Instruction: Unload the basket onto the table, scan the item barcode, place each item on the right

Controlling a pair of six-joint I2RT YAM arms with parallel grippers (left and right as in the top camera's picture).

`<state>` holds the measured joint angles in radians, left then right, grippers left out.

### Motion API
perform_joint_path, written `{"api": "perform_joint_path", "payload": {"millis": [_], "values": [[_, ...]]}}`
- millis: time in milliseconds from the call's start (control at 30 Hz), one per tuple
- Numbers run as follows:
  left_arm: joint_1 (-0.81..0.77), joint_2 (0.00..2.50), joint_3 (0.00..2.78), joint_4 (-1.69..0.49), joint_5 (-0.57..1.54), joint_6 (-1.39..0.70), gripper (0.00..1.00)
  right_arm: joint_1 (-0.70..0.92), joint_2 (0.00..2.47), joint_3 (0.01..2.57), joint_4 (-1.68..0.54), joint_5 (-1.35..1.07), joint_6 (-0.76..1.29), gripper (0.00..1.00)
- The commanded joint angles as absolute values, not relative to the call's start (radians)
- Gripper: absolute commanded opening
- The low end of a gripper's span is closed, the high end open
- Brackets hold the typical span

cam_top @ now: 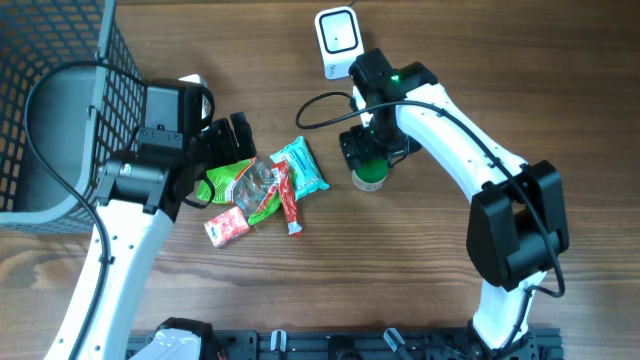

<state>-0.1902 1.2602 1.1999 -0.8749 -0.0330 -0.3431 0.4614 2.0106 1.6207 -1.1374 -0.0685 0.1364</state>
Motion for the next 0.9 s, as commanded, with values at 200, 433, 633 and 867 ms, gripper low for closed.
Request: {"api": "perform_joint_path", "payload": {"millis": [200,433,633,867], "values": [[-0.192,1.259,1.205,-0.873,-0.047,-0.345,1.00,0.461,2.027,1.512,-1.055,-0.105,0.160,1.00],[-0.192,1.259,1.205,-0.873,-0.047,-0.345,1.00,0.461,2.027,1.503,-1.065,-0.106,0.248,0.80],[-0.192,1.259,1.205,-0.873,-0.047,-0.345,1.00,0.457,2.022,1.504,-1.069,-0.160,0.263,0.55],[-0.192,1.259,1.205,-0.873,-0.047,-0.345,1.00,0.303,1.749,1.541,-1.147,-0.421,0.315,0.37]]}}
